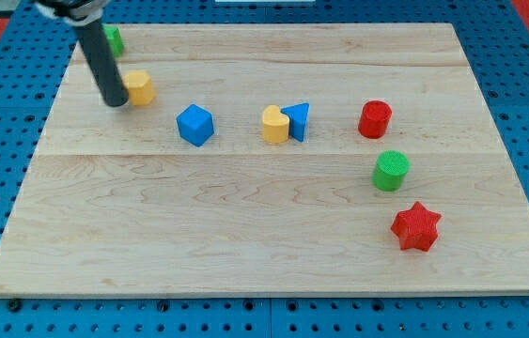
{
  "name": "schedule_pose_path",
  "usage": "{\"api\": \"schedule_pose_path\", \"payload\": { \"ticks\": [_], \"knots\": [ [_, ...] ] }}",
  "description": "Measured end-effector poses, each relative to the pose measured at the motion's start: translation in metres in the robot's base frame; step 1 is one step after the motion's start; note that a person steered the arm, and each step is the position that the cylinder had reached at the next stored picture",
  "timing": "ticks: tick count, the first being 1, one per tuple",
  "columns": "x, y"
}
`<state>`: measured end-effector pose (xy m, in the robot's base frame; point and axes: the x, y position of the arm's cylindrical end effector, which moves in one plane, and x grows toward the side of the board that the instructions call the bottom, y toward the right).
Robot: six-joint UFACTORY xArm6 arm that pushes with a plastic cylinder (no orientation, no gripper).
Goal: Place the yellow hexagon diagonal to the yellow heart
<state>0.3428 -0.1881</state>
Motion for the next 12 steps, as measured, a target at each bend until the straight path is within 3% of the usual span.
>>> {"api": "schedule_pose_path", "payload": {
  "ticks": [3,5,7,9,10,11,12],
  "knots": [
    [-0.078,0.095],
    [-0.066,0.135],
    [-0.108,0.16],
    [-0.108,0.127],
    [-0.107,0.14],
    [-0.061,0.153],
    [-0.02,0.062]
  ]
}}
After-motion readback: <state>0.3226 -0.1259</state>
